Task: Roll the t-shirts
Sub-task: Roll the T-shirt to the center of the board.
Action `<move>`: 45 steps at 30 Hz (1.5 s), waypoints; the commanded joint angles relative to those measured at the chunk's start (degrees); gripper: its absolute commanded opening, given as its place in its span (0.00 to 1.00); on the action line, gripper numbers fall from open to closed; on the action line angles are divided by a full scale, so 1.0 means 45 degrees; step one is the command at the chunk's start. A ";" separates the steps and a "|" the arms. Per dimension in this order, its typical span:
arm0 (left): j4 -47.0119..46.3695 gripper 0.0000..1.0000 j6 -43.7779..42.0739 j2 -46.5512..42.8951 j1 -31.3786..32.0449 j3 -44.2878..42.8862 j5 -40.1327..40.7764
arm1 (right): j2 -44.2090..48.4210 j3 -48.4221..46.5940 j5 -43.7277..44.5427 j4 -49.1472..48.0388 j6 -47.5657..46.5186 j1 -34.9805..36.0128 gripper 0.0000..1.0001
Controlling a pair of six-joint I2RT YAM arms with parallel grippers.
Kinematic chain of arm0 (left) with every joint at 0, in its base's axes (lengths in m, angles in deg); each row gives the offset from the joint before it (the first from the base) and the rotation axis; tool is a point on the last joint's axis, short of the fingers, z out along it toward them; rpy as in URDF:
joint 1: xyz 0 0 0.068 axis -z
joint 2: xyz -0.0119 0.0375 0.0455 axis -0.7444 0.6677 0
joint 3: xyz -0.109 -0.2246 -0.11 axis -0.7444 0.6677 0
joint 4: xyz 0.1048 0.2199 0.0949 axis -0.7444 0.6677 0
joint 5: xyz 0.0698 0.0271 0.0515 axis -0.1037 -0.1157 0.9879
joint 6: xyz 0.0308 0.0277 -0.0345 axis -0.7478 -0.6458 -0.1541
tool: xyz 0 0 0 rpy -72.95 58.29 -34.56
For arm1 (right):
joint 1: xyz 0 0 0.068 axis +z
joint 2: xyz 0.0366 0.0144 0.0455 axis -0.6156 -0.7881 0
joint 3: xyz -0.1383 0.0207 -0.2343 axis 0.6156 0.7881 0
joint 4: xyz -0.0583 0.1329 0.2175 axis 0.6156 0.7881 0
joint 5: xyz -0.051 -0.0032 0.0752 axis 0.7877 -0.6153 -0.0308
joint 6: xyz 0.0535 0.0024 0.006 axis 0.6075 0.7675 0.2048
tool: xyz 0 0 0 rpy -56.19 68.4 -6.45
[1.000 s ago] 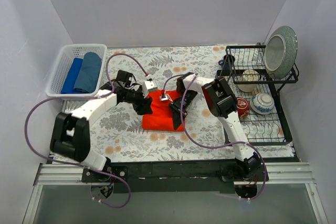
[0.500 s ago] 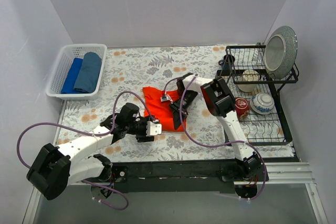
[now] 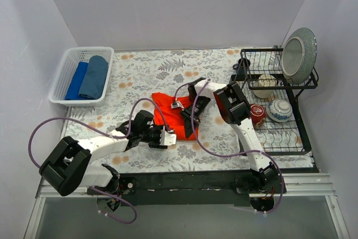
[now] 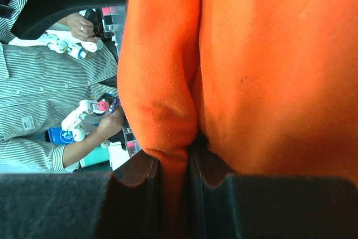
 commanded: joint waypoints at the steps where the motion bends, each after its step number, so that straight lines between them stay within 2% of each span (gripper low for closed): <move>1: 0.0479 0.36 -0.1287 0.1027 0.0114 0.0036 0.0941 | -0.1273 0.0214 0.2549 -0.2402 -0.0519 -0.0041 0.01; 6: 0.0888 0.13 -0.1392 0.1847 0.0173 -0.0061 0.1512 | -0.0942 0.0526 0.2549 -0.2518 -0.0598 -0.0119 0.02; 7: 0.1103 0.07 -0.1391 0.1927 0.0173 -0.0294 0.1434 | -0.0883 0.0585 0.2588 -0.2616 -0.0559 -0.0138 0.20; 8: 0.1318 0.04 -0.1197 0.2005 0.0173 -0.0431 0.1182 | -0.0670 0.0604 0.2666 -0.2675 -0.0481 -0.0177 0.97; 11: 0.2468 0.00 -0.0689 0.2181 0.0115 -0.1445 0.0694 | 0.0109 0.0605 0.3056 -0.2618 -0.0207 -0.0431 0.99; 13: 0.3990 0.00 -0.0377 0.2337 -0.0041 -0.2090 -0.0495 | 0.0754 0.0332 0.3115 -0.2481 -0.0168 -0.0976 0.99; 16: 0.5654 0.00 0.0013 0.2533 -0.0276 -0.3302 -0.1767 | 0.2647 0.0485 0.3989 -0.3004 -0.0168 -0.1563 0.99; 17: 0.5927 0.00 0.0132 0.2591 -0.0373 -0.3536 -0.2040 | 0.3967 0.0758 0.4284 -0.3394 -0.0148 -0.1661 0.99; 19: 0.6494 0.00 0.0619 0.2747 -0.0413 -0.4142 -0.2626 | 0.5671 0.2467 0.5141 -0.5654 -0.0052 -0.1818 0.99; 20: 0.6612 0.00 0.0814 0.2941 -0.0548 -0.4337 -0.2861 | 0.7903 0.3582 0.5514 -0.6785 0.0317 -0.1838 0.98; 21: 0.6729 0.00 0.1261 0.3040 -0.0646 -0.4726 -0.3095 | 0.9241 0.4830 0.5866 -1.0219 0.0572 -0.1818 0.99; 22: 0.6730 0.00 0.1536 0.3118 -0.0802 -0.4865 -0.3581 | 1.1768 0.7608 0.6082 -1.1839 0.0710 -0.1799 0.99; 24: 0.7098 0.00 0.1792 0.3605 -0.1232 -0.5468 -0.4033 | 1.3815 1.0065 0.5696 -1.6185 0.0963 -0.1740 0.99; 26: 0.7451 0.00 0.1969 0.4074 -0.1641 -0.5880 -0.4697 | 1.5688 1.3262 0.5207 -1.8409 0.2188 -0.1682 0.99; 27: 0.7801 0.00 0.1969 0.4501 -0.1759 -0.6056 -0.4893 | 1.6028 1.3860 0.4838 -1.8862 0.1963 -0.1623 0.99; 28: 0.7901 0.00 0.2065 0.4660 -0.1876 -0.6348 -0.5030 | 1.6225 1.4060 0.4080 -1.8248 0.1304 -0.1468 0.99; 29: 0.7941 0.00 0.2105 0.4778 -0.2110 -0.6447 -0.5263 | 1.6343 1.4120 0.4227 -1.7855 0.0794 -0.1157 0.99; 32: 0.8058 0.00 0.2145 0.5032 -0.2423 -0.6663 -0.5558 | 1.6305 1.4159 0.6413 -1.7636 0.0011 0.0793 0.98; 37: 0.8234 0.00 0.2164 0.5598 -0.2659 -0.6975 -0.5968 | 1.6326 1.5057 0.6964 -1.9273 -0.0966 0.1521 0.95; 45: 0.8059 0.00 0.2418 0.6068 -0.2776 -0.7405 -0.6281 | 1.4939 1.4979 0.7022 -1.9470 -0.1222 0.2303 0.87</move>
